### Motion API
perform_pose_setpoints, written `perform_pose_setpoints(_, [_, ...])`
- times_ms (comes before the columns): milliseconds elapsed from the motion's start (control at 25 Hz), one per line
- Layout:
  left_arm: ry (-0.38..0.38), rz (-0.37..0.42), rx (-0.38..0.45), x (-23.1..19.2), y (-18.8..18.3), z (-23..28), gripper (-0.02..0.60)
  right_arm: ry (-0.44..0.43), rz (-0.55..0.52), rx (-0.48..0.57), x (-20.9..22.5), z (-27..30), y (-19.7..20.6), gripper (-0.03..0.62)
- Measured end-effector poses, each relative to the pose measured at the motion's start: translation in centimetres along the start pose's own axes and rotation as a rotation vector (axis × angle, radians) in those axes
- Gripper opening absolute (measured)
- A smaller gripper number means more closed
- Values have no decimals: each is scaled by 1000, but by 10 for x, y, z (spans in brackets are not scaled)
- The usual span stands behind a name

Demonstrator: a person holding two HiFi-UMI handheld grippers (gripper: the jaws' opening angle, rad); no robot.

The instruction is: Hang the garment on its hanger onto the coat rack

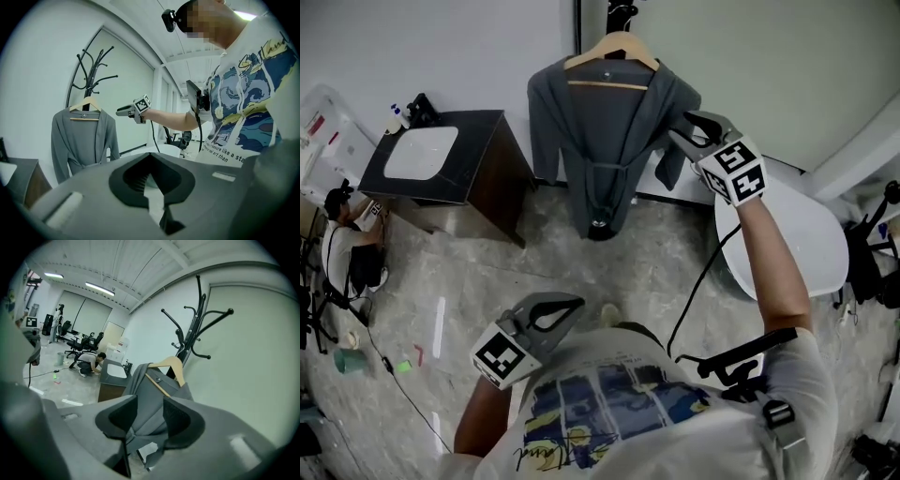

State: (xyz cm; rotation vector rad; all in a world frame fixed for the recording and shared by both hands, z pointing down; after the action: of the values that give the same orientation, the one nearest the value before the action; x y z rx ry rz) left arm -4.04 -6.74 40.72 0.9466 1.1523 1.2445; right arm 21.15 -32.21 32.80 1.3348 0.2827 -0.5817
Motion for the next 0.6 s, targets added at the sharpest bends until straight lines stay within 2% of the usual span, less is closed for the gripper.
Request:
perform_pose_setpoints(360, [32,5,18,49,11,-24,3,-62,59,19,-107,-104,-5,3])
perform_pose_setpoints(600, [52,-11,30,77,21,-33,3,-106,133,-10,-167,-158,7,3])
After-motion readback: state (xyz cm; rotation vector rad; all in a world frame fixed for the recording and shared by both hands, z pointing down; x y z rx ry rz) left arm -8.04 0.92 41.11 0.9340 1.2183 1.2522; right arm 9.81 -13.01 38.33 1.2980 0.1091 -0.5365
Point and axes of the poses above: the fingertips, and each gripper's own axes: z forward along the fingers, x to its right, y out of its underside, the point moved 1 cm from there along -z, backward along the fingers, and after that the axes turned 14 degrees about y, right-handed, at the moved point
